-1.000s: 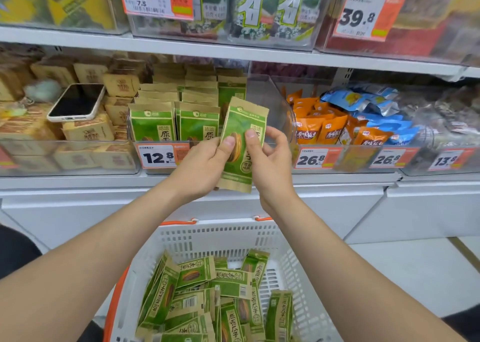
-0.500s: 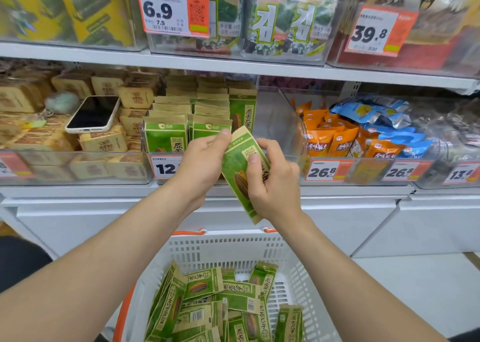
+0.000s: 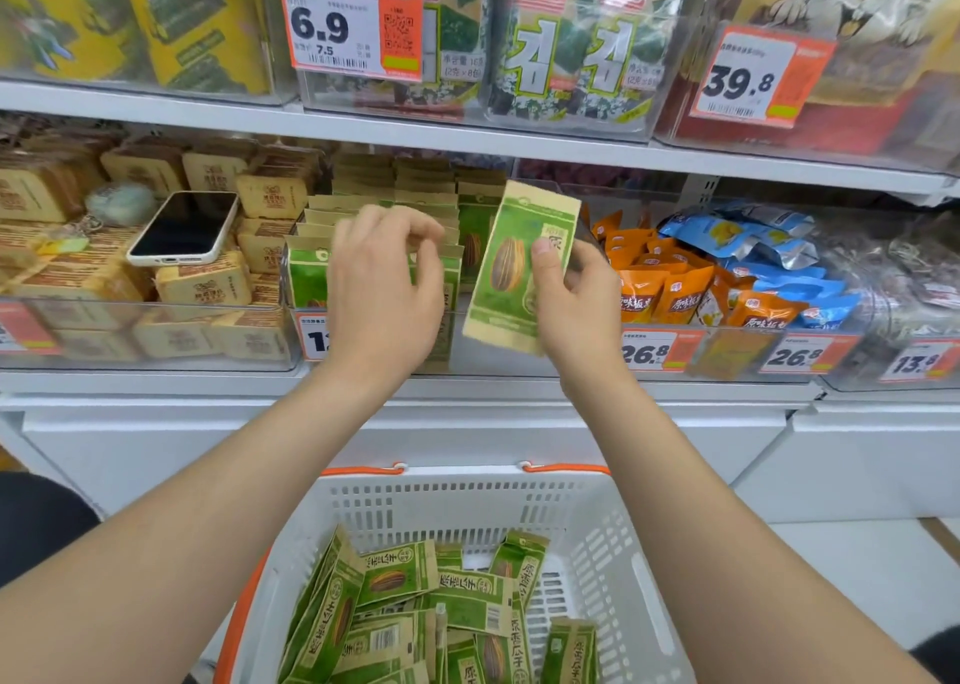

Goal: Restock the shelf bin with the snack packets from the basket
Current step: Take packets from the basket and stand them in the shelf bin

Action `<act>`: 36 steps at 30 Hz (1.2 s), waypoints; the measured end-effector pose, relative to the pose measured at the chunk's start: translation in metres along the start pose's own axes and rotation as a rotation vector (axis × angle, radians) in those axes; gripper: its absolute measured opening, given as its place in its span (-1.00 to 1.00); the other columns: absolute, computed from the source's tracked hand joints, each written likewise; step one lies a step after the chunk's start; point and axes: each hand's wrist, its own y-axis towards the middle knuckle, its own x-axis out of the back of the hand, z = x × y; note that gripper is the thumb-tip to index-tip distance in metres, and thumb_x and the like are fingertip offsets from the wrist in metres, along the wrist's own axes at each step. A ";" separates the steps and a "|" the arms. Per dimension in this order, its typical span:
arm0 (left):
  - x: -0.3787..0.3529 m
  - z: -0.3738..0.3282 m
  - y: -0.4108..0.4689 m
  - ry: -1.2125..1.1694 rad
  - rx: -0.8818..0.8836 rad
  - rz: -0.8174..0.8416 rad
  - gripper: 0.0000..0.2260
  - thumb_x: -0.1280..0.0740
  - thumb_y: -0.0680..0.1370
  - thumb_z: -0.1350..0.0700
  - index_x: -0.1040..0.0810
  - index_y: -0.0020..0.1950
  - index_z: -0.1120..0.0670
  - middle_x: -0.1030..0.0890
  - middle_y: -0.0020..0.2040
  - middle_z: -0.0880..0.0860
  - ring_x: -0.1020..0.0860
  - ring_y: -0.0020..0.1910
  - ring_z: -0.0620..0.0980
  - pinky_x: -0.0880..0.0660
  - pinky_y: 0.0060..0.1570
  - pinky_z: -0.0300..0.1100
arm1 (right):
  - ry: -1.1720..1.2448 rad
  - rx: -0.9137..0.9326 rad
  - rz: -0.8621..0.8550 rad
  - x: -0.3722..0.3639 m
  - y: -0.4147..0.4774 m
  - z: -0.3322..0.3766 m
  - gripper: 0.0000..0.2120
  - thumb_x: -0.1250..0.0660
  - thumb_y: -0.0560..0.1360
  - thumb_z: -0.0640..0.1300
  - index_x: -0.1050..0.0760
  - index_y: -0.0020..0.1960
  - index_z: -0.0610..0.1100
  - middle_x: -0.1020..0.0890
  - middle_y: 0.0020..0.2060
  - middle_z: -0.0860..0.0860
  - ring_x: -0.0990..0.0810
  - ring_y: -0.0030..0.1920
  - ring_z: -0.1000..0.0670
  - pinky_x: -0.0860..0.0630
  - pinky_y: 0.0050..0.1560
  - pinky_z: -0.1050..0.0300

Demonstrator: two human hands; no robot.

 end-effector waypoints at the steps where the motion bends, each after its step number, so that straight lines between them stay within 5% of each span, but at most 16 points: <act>1: -0.001 0.002 -0.001 0.097 -0.040 0.025 -0.75 -0.32 0.58 0.18 -0.61 0.23 -0.01 -0.59 0.20 -0.02 -0.47 0.21 0.07 -0.36 0.11 -0.02 | 0.059 -0.047 0.025 0.000 0.006 -0.001 -0.63 -0.30 0.54 0.30 -0.58 0.16 0.07 -0.75 0.00 0.07 -0.74 0.01 0.01 -0.67 0.04 -0.22; 5: -0.003 0.013 -0.004 0.489 -0.163 0.263 -0.36 -0.37 0.54 0.06 -0.30 0.61 0.01 -0.23 0.66 0.12 -0.17 0.62 0.24 -0.16 0.44 0.32 | 0.012 -0.038 -0.025 -0.005 0.029 0.005 -0.72 -0.32 0.59 0.12 -0.50 0.23 0.02 -0.72 0.02 0.07 -0.73 0.02 0.00 -0.67 0.07 -0.22; 9: -0.007 0.026 -0.003 0.635 -0.151 0.383 -0.33 -0.29 0.65 -0.14 -0.07 0.70 -0.10 -0.01 0.73 0.11 -0.02 0.66 0.34 0.02 0.49 0.47 | -0.150 -0.004 -0.036 -0.018 0.042 0.009 -0.69 -0.27 0.68 -0.09 -0.35 0.41 -0.03 -0.62 0.09 0.09 -0.63 0.12 -0.04 -0.60 0.15 -0.12; 14: -0.010 0.030 0.004 0.612 -0.162 0.384 -0.33 -0.34 0.65 -0.16 -0.08 0.68 -0.20 -0.11 0.70 0.04 -0.18 0.56 0.33 0.02 0.48 0.48 | -0.294 -0.188 0.185 -0.037 0.065 0.002 -0.53 -0.21 0.67 -0.25 -0.16 0.54 -0.19 -0.53 0.32 -0.14 -0.52 0.28 -0.15 -0.45 0.19 0.02; 17: -0.013 0.030 0.004 0.591 -0.159 0.361 -0.33 -0.37 0.63 -0.14 -0.12 0.66 -0.21 -0.19 0.67 0.02 -0.20 0.54 0.30 0.02 0.49 0.47 | -0.287 -0.270 0.210 -0.047 0.078 0.004 -0.41 -0.23 0.62 -0.28 -0.08 0.59 -0.21 -0.51 0.34 -0.15 -0.51 0.36 -0.20 -0.49 0.37 -0.12; 19: -0.014 0.030 0.004 0.588 -0.153 0.362 -0.34 -0.38 0.63 -0.14 -0.13 0.65 -0.22 -0.21 0.66 0.01 -0.21 0.54 0.30 0.03 0.50 0.47 | -0.276 -0.311 0.188 -0.051 0.085 0.005 -0.38 -0.22 0.61 -0.30 -0.06 0.59 -0.21 -0.47 0.32 -0.10 -0.49 0.33 -0.16 -0.49 0.31 -0.05; 23: -0.014 0.030 0.003 0.580 -0.151 0.353 -0.35 -0.40 0.62 -0.15 -0.16 0.64 -0.21 -0.23 0.65 0.01 -0.23 0.53 0.29 0.04 0.51 0.44 | -0.405 -0.315 0.201 -0.058 0.094 0.001 -0.50 -0.32 0.59 -0.24 -0.24 0.48 -0.18 -0.52 0.32 -0.18 -0.53 0.30 -0.22 -0.47 0.08 0.05; 28: -0.014 0.032 0.002 0.560 -0.150 0.334 -0.36 -0.40 0.61 -0.16 -0.20 0.63 -0.22 -0.26 0.64 0.00 -0.24 0.54 0.27 0.04 0.52 0.42 | -0.524 -0.359 0.195 -0.071 0.097 -0.002 -0.28 -0.49 0.50 -0.10 -0.22 0.55 -0.16 -0.48 0.38 -0.24 -0.53 0.35 -0.26 -0.57 0.28 -0.09; 36: -0.014 0.035 0.002 0.568 -0.161 0.317 -0.34 -0.41 0.60 -0.17 -0.19 0.64 -0.22 -0.28 0.63 0.00 -0.28 0.51 0.27 0.02 0.52 0.40 | -0.527 -0.286 0.233 -0.080 0.095 -0.009 -0.34 -0.50 0.50 -0.05 -0.31 0.48 -0.21 -0.57 0.30 -0.20 -0.58 0.31 -0.23 -0.59 0.25 -0.08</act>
